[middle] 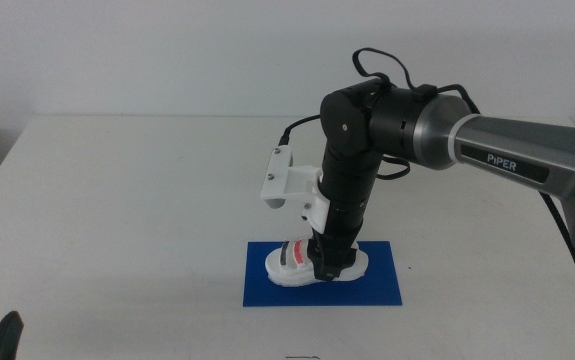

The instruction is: Use one arm to grab the shoe from the table and place it on the mat.

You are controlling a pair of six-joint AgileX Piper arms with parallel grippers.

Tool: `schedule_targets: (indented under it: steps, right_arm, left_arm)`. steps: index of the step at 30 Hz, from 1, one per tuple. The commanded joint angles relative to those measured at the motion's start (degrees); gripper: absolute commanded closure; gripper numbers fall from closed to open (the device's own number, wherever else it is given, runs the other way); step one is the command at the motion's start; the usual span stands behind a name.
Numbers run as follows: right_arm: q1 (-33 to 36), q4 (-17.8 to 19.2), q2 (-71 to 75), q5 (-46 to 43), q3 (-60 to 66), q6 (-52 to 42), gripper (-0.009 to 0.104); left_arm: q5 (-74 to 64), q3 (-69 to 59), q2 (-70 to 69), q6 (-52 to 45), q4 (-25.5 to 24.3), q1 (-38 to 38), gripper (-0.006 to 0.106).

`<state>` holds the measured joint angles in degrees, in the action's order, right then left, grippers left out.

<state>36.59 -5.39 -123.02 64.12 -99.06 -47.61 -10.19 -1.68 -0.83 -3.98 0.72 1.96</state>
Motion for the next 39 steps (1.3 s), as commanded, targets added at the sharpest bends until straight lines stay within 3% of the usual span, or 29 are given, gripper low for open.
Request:
schedule_targets:
  steps: [1,9,10,13,14,19,23,27,33,39]
  right_arm:
    - [-1.2,-0.2,3.3,-0.3,-1.5,-0.2,0.096]
    - [-1.5,0.1,3.1,-0.2,-1.5,-0.3,0.092]
    - [-1.5,-0.1,3.1,-0.2,-1.5,-1.0,0.084]
    - [-1.5,-0.1,3.1,-0.2,-1.5,-1.4,0.073]
    - [-1.5,-0.4,3.1,-0.2,-1.5,-1.4,0.041]
    - [-1.5,-1.7,3.5,-0.2,-1.5,-1.4,0.024]
    - [-2.7,-6.0,8.2,-0.2,-1.4,0.8,0.022]
    - [-5.7,-8.7,18.2,-5.1,3.4,9.0,0.026]
    - [-9.8,-8.8,37.4,-6.5,17.1,16.3,0.034]
    - [-10.8,-7.3,52.9,-12.1,27.9,25.3,0.034]
  left_arm:
    - [4.7,0.2,-1.0,0.7,0.3,0.2,0.007]
    - [4.7,0.2,-1.0,0.7,0.3,0.2,0.007]
    - [4.7,0.2,-1.0,0.7,0.3,0.2,0.007]
    - [4.7,0.2,-1.0,0.7,0.3,0.2,0.007]
    - [4.7,0.2,-1.0,0.7,0.3,0.2,0.007]
    - [4.7,0.2,-1.0,0.7,0.3,0.2,0.007]
    - [4.7,0.2,-1.0,0.7,0.3,0.2,0.007]
    - [4.7,0.2,-1.0,0.7,0.3,0.2,0.007]
    - [4.7,0.2,-1.0,0.7,0.3,0.2,0.007]
    - [4.7,0.2,-1.0,0.7,0.3,0.2,0.007]
